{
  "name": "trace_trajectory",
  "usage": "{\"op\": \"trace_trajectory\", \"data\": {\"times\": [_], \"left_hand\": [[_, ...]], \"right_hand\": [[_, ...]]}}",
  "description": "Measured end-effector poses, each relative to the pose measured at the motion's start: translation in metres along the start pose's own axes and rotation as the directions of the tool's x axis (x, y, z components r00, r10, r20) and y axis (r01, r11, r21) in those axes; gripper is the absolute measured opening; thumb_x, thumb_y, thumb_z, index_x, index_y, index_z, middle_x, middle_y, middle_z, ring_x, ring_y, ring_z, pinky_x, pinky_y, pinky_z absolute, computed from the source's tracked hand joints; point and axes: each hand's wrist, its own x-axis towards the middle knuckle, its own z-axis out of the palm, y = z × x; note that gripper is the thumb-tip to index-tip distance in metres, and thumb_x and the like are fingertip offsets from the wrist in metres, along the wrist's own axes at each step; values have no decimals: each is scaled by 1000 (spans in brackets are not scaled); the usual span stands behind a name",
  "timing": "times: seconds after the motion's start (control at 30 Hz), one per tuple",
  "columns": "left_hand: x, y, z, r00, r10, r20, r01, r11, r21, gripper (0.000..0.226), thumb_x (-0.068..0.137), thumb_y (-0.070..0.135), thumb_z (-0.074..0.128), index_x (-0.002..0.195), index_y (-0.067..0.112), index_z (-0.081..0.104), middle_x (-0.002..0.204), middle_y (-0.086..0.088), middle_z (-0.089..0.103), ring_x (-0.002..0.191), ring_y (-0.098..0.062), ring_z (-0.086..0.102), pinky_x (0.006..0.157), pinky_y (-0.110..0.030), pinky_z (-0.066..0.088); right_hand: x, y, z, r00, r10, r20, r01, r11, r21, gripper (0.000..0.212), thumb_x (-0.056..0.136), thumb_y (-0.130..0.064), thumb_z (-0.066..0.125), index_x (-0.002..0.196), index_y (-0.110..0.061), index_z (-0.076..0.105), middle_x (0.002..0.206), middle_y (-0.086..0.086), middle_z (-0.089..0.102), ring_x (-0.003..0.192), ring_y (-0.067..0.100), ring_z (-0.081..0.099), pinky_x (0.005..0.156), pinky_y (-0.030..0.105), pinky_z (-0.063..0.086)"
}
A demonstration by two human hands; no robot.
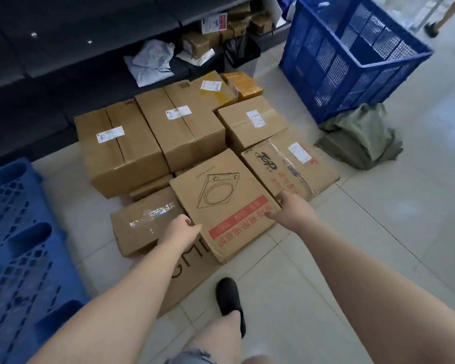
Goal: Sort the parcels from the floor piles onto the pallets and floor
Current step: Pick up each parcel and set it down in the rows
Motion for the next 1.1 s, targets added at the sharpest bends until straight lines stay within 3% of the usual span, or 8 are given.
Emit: {"op": "trace_trajectory", "data": {"times": [0.17, 0.37, 0.53, 0.7, 0.8, 0.87, 0.93, 1.1], "left_hand": [[81, 40, 42, 992, -121, 18, 122, 987, -105, 57, 90, 38, 57, 138, 12, 41, 137, -7, 50, 121, -26, 50, 93, -32, 40], [187, 45, 113, 943, -331, 10, 321, 905, -278, 66, 87, 37, 63, 143, 17, 36, 140, -7, 49, 123, -28, 51, 99, -41, 44], [266, 11, 184, 826, -564, -18, 484, 725, -490, 65, 86, 28, 68, 141, 15, 35, 140, -11, 48, 123, -32, 51, 103, -48, 42], [323, -26, 248, 709, -705, -9, 592, 603, -534, 84, 77, 41, 74, 144, 16, 29, 143, -12, 42, 126, -35, 46, 104, -50, 40], [345, -35, 266, 614, -786, -69, 663, 562, -494, 106, 72, 50, 76, 150, 14, 14, 154, -15, 22, 140, -38, 24, 110, -56, 28], [351, -40, 272, 550, -834, -51, 665, 474, -577, 108, 68, 56, 76, 148, 13, 18, 151, -15, 27, 138, -38, 27, 109, -56, 30], [354, -48, 279, 555, -832, -19, 587, 408, -699, 105, 60, 61, 78, 141, 16, 29, 140, -13, 43, 126, -37, 44, 102, -55, 39], [323, -50, 259, 544, -830, -124, 406, 389, -827, 101, 52, 59, 84, 134, 23, 38, 129, -6, 54, 116, -33, 54, 96, -54, 45]], "right_hand": [[114, 18, 0, 996, 6, 89, -4, 1000, -23, 66, 83, -48, 65, 137, -17, 42, 132, 2, 52, 116, 21, 52, 85, 32, 47], [259, 42, 53, 983, -18, 181, 11, 999, 43, 83, 72, -60, 69, 138, -20, 38, 125, 0, 55, 100, 16, 59, 80, 38, 54], [362, 68, 134, 964, -59, 261, 80, 995, -68, 94, 73, -60, 68, 146, -19, 25, 145, 4, 35, 122, 27, 49, 92, 47, 51], [441, 95, 197, 973, -38, 228, 84, 976, -199, 111, 71, -61, 71, 151, -14, 8, 152, 7, 23, 139, 29, 28, 109, 49, 33], [474, 106, 219, 967, 78, 241, -70, 997, -40, 123, 63, -58, 78, 151, -12, 6, 150, 10, 29, 137, 31, 33, 108, 50, 35], [485, 109, 229, 964, 104, 245, -132, 986, 101, 119, 57, -55, 84, 146, -10, 18, 144, 10, 38, 130, 32, 42, 102, 51, 42], [487, 112, 233, 975, 85, 205, -116, 983, 144, 110, 54, -54, 86, 137, -10, 28, 137, 9, 44, 126, 32, 47, 98, 51, 45], [461, 97, 213, 987, 8, 159, -38, 982, 187, 104, 57, -50, 85, 136, -10, 30, 136, 9, 44, 126, 31, 45, 100, 47, 44]]}}
